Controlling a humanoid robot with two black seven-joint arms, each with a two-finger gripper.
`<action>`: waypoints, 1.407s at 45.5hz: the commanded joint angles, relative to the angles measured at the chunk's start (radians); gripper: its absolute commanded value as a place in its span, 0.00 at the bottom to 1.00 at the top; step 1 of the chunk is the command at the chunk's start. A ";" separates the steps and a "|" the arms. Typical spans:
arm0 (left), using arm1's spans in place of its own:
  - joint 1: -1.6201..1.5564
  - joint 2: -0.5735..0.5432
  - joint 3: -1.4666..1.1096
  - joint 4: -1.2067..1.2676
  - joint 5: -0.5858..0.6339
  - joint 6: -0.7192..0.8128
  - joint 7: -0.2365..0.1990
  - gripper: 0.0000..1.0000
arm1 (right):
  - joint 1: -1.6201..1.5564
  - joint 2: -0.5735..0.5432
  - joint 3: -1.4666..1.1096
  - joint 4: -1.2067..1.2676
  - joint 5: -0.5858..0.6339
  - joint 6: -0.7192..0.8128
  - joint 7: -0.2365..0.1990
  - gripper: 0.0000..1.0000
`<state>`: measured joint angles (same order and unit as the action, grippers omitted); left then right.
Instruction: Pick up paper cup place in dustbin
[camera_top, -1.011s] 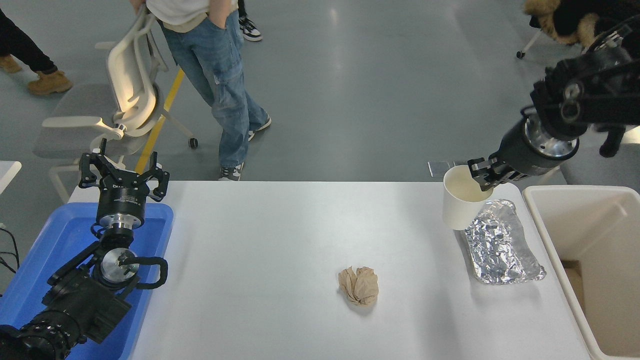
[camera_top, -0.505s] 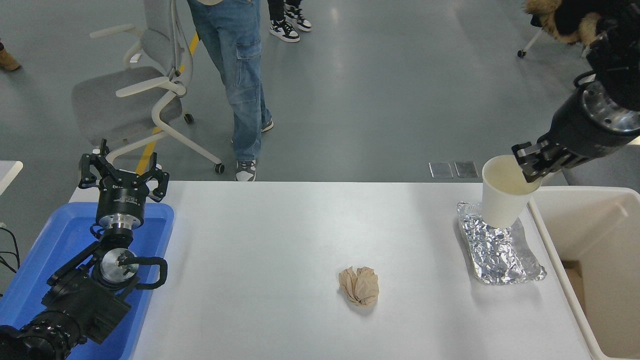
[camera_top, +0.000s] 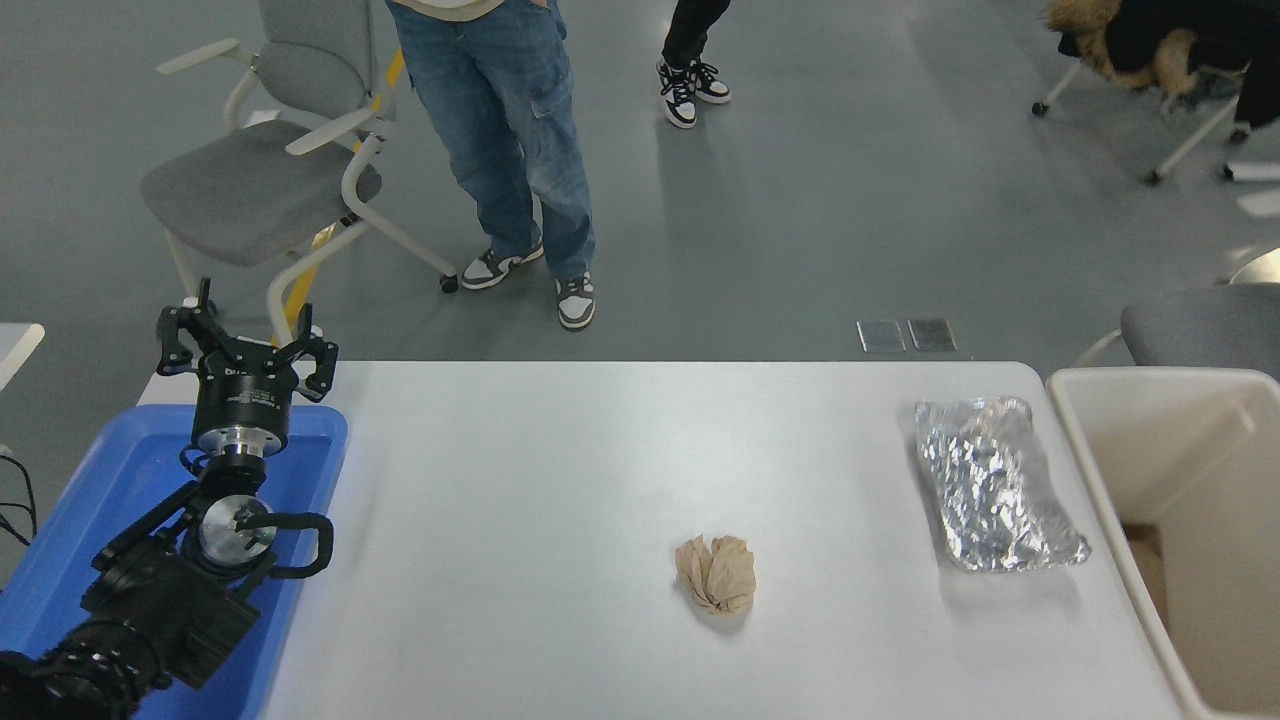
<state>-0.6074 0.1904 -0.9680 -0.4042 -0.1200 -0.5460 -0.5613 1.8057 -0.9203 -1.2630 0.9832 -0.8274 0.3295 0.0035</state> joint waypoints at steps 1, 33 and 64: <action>0.000 0.000 0.000 -0.001 -0.001 0.000 0.000 0.99 | -0.495 0.007 0.230 -0.239 0.166 -0.213 0.001 0.00; -0.002 0.000 0.000 -0.001 -0.001 0.001 0.000 0.99 | -1.108 0.363 0.904 -0.652 0.488 -0.320 -0.045 0.00; -0.002 0.000 0.000 -0.001 0.000 0.001 0.000 0.99 | -1.042 0.282 0.854 -0.584 0.467 -0.207 -0.034 1.00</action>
<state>-0.6090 0.1902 -0.9679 -0.4036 -0.1211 -0.5446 -0.5614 0.7066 -0.5702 -0.3614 0.3499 -0.3439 0.0554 -0.0363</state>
